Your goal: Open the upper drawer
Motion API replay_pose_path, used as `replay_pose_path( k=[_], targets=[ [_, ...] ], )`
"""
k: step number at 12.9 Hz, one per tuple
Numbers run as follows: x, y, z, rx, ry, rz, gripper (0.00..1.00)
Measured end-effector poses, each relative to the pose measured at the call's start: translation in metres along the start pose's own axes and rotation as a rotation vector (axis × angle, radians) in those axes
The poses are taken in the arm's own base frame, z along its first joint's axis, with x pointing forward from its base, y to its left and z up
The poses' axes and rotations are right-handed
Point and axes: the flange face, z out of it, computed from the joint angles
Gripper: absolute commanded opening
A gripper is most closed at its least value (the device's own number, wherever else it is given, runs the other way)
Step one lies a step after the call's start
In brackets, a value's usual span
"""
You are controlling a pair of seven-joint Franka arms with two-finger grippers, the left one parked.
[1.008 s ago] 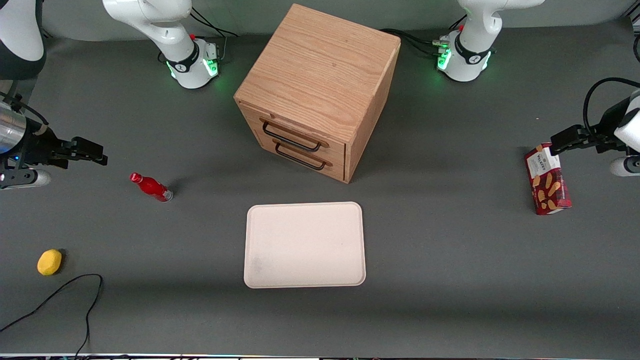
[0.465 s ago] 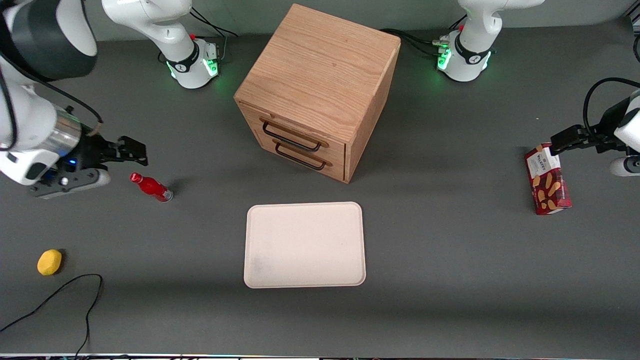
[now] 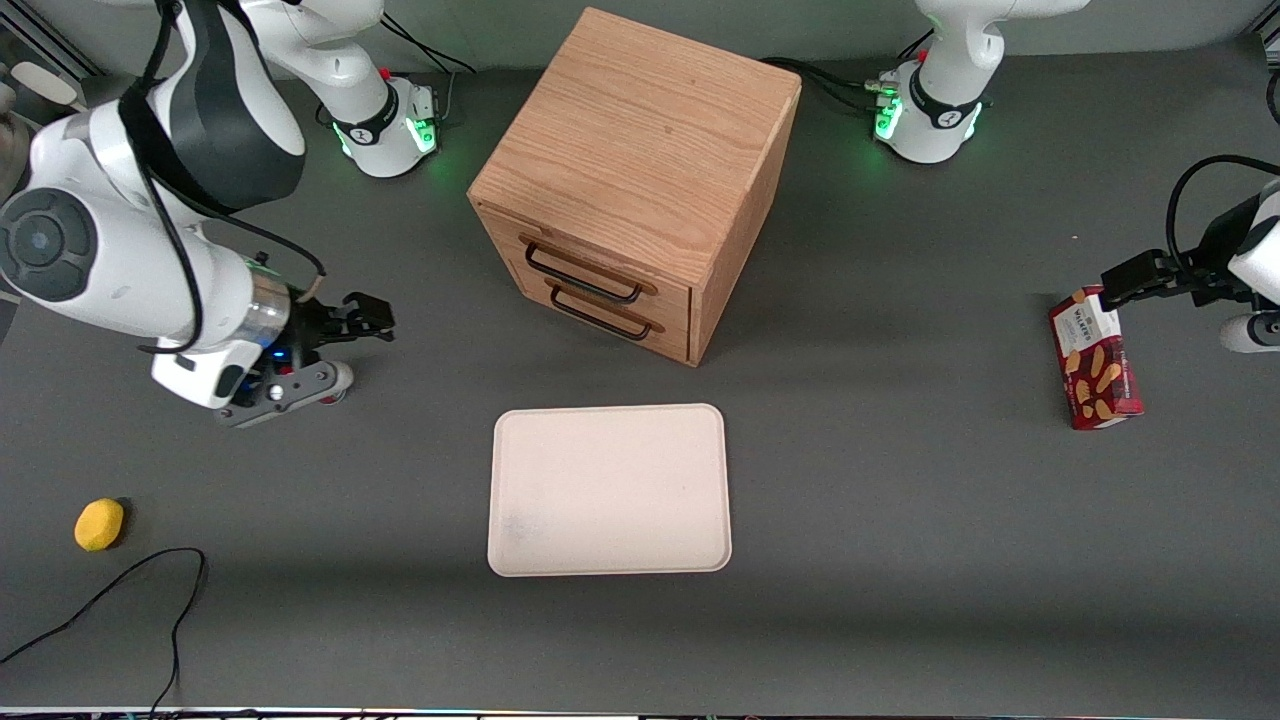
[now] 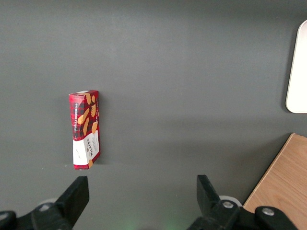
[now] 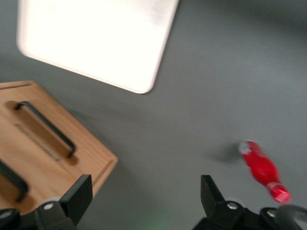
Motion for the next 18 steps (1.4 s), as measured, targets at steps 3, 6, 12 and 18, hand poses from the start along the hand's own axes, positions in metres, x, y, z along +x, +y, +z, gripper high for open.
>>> replay_pose_path(
  k=[3,6,12,18],
  targets=[
    [0.01,-0.051,0.021,0.017,-0.023,-0.106,1.0],
    [0.019,-0.103,0.047,0.037,-0.03,-0.249,1.0],
    [0.024,-0.155,0.088,0.063,-0.075,-0.436,1.0],
    [0.026,-0.175,0.11,0.088,-0.099,-0.538,1.0]
  ],
)
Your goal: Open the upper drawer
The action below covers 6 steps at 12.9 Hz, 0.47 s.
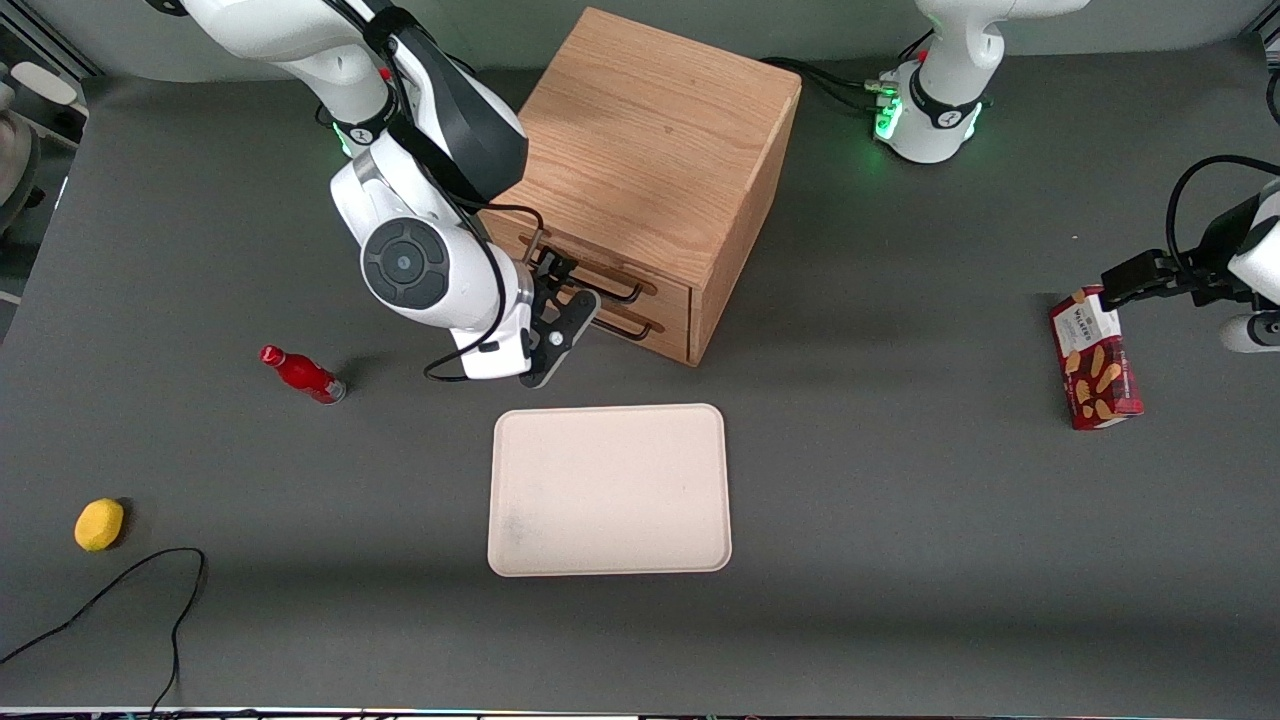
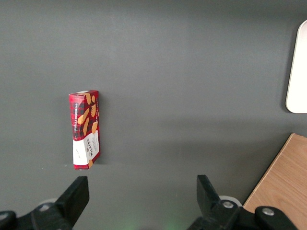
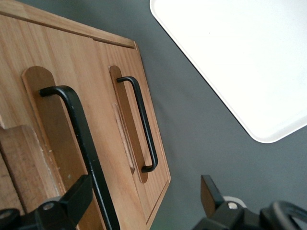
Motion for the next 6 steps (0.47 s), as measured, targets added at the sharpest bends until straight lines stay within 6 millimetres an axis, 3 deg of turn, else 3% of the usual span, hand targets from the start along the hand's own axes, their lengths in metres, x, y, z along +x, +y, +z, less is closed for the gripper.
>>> replay_pose_path(
  k=[6],
  targets=[
    [0.0051,-0.0109,0.0092,0.027,-0.01,-0.016,1.0]
  ],
)
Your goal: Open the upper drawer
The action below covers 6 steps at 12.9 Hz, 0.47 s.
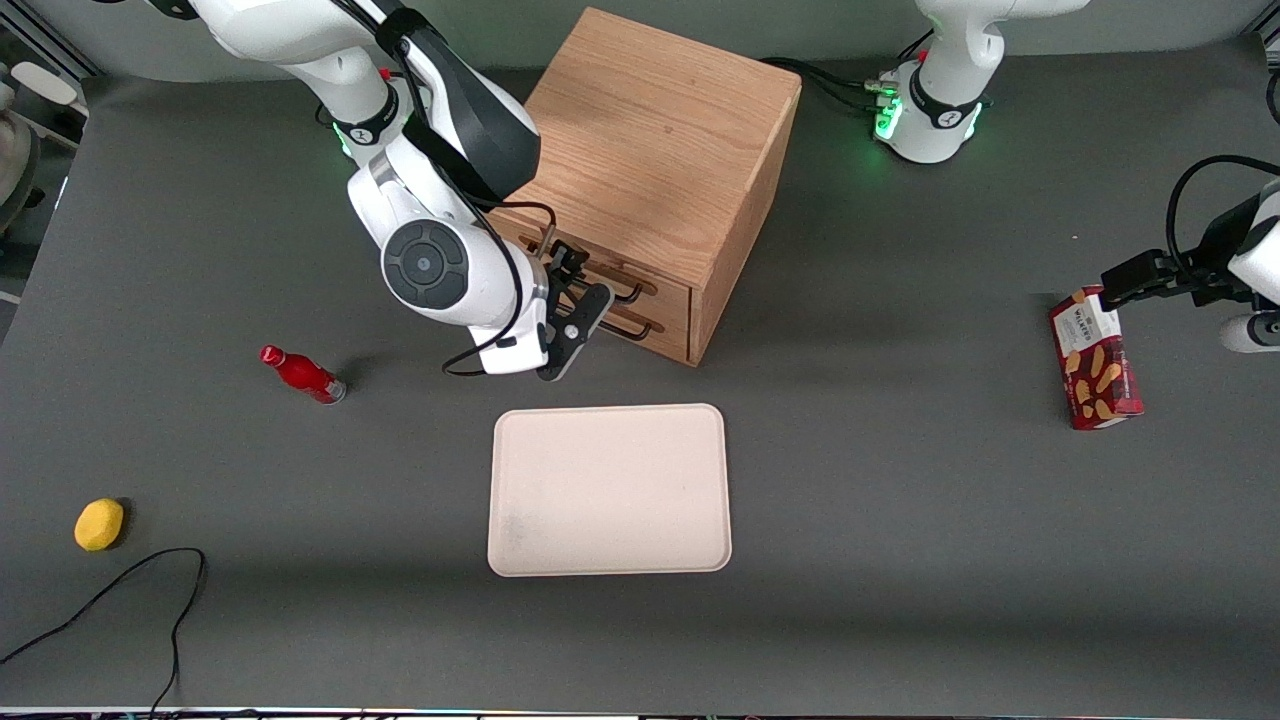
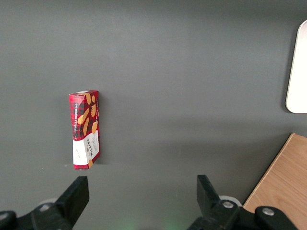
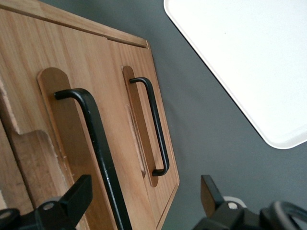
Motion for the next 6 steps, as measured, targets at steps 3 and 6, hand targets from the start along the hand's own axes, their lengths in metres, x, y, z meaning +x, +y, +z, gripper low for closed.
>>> replay_pose_path(
  k=[3,6],
  targets=[
    [0.001,-0.001,0.006,0.007,-0.015,-0.008,1.0],
    [0.004,-0.008,0.017,0.012,-0.037,-0.022,1.0]
  ],
)
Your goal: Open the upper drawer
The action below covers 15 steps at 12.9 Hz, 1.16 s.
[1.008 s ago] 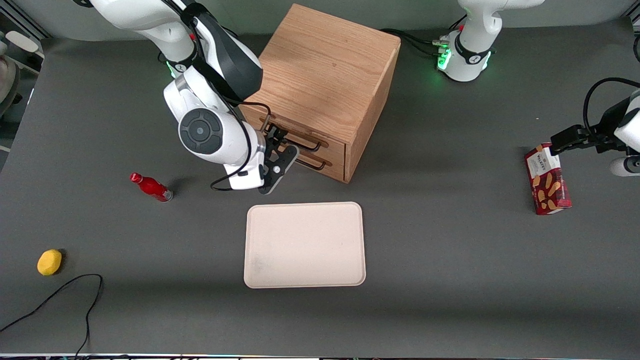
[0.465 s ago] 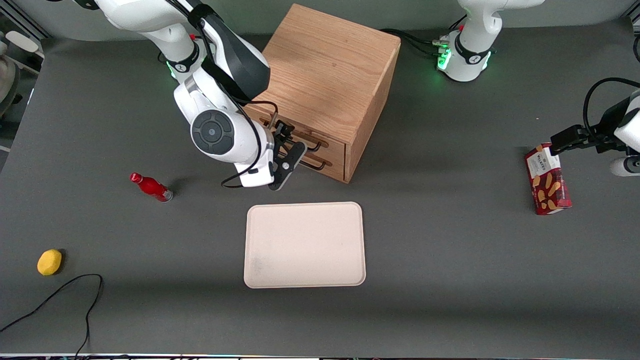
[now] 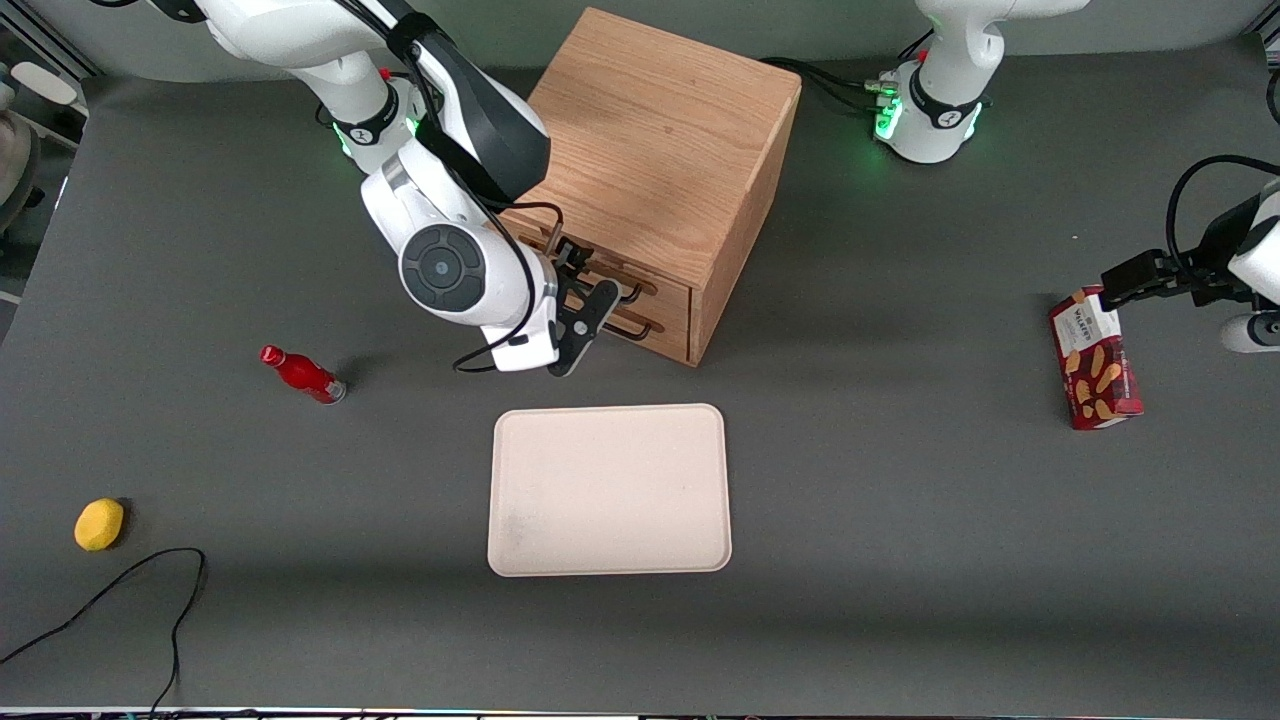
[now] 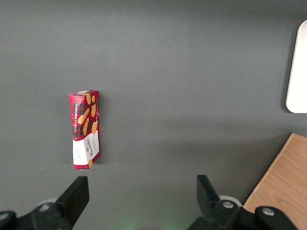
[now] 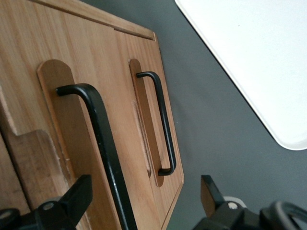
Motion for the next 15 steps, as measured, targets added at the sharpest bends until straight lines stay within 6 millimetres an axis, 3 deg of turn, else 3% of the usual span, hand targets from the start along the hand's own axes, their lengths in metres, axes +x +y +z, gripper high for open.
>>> replay_pose_path(
  k=[9,15],
  targets=[
    [0.004,0.004,0.007,-0.007,0.017,-0.114,1.0],
    [0.003,0.015,0.025,-0.015,0.026,-0.175,1.0]
  ],
)
